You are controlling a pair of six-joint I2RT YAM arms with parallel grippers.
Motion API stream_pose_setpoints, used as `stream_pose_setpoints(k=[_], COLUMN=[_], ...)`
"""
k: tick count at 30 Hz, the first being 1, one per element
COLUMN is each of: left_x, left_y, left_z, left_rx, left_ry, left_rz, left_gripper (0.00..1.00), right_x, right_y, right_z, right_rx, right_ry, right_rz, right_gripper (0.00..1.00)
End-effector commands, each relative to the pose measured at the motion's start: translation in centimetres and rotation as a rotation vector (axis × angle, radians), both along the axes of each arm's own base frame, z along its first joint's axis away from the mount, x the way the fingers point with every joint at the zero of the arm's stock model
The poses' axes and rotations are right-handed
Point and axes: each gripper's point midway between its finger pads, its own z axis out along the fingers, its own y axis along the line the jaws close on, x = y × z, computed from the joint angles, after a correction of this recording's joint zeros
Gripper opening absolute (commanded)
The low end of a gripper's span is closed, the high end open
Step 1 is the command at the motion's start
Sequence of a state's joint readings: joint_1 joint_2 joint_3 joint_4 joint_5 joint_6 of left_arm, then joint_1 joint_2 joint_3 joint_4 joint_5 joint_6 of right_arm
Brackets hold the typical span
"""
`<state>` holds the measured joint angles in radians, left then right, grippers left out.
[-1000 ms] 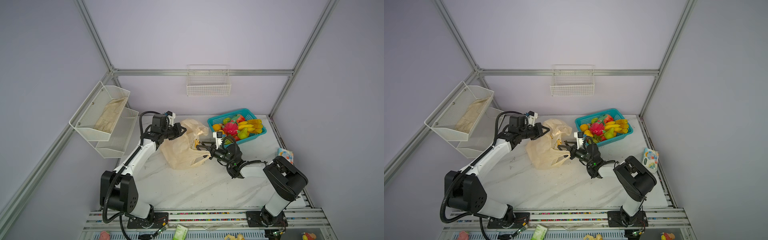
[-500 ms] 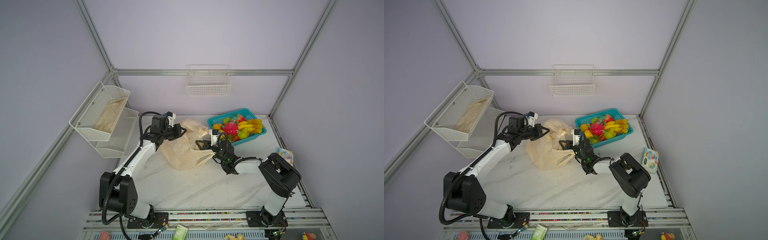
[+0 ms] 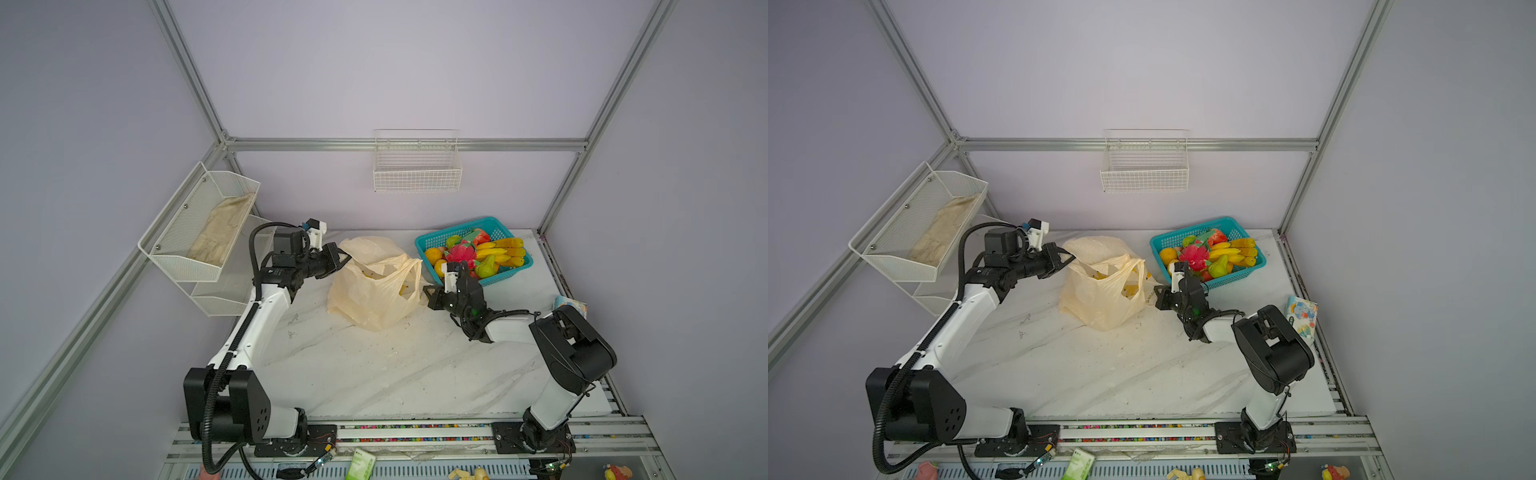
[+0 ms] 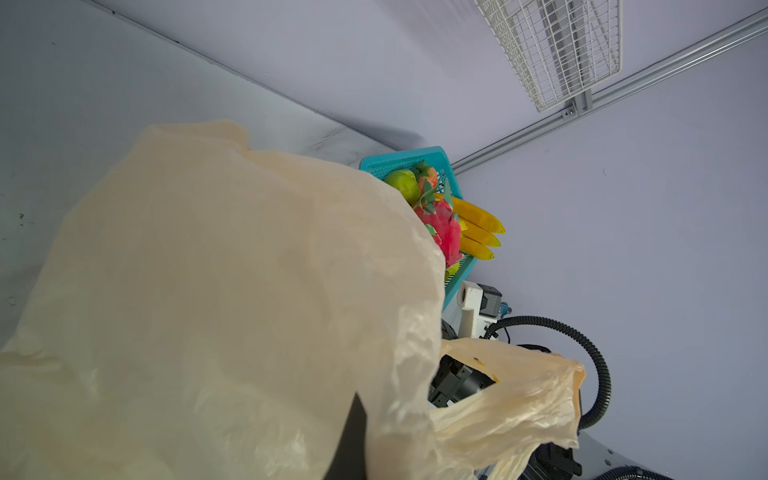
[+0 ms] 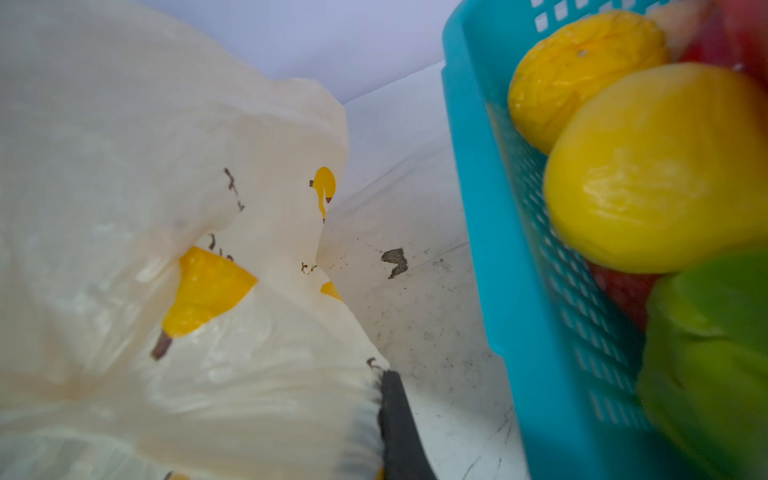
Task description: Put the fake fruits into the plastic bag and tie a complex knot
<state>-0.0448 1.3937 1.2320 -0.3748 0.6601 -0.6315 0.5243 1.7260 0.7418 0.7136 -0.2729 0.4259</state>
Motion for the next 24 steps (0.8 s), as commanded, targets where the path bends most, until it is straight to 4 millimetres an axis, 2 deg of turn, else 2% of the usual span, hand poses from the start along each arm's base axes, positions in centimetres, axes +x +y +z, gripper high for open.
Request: stream_pose_setpoints(k=[1, 4, 6, 8, 11, 17, 21, 23, 24], left_x=[0.0, 0.1, 0.2, 0.6, 0.6, 0.9, 1.1, 1.0, 1.1], left_y=[-0.6, -1.4, -1.9, -2.2, -2.4, -2.6, -2.8, -2.8, -2.6], left_z=[2.6, 2.3, 2.2, 1.4, 0.9, -0.7, -1.6, -2.1, -2.3], left_rx=[-0.001, -0.030, -0.043, -0.042, -0.044, -0.042, -0.030, -0.007, 0.018], left_ry=[-0.077, -0.044, -0.029, -0.008, 0.007, 0.056, 0.083, 0.090, 0.086], left_rz=[-0.034, -0.047, -0.060, -0.062, -0.068, -0.059, -0.061, -0.065, -0.058], left_gripper=[0.00, 0.00, 0.00, 0.00, 0.00, 0.00, 0.00, 0.00, 0.00], right_x=[-0.9, -1.7, -1.6, -1.7, -1.7, -4.1, -4.1, -3.5, -3.1], right_y=[2.6, 4.3, 4.5, 4.7, 5.0, 7.7, 7.9, 7.8, 7.9], right_z=[2.9, 3.9, 4.7, 5.7, 6.9, 8.1, 9.3, 10.3, 10.6], right_rx=[-0.017, -0.099, -0.133, -0.147, -0.181, -0.268, -0.284, -0.269, -0.266], right_ry=[-0.139, -0.270, -0.348, -0.420, -0.506, -0.656, -0.718, -0.730, -0.724], right_rz=[0.143, 0.193, 0.185, 0.189, 0.193, 0.311, 0.229, 0.185, 0.171], right_gripper=[0.16, 0.36, 0.50, 0.69, 0.81, 0.89, 0.88, 0.80, 0.69])
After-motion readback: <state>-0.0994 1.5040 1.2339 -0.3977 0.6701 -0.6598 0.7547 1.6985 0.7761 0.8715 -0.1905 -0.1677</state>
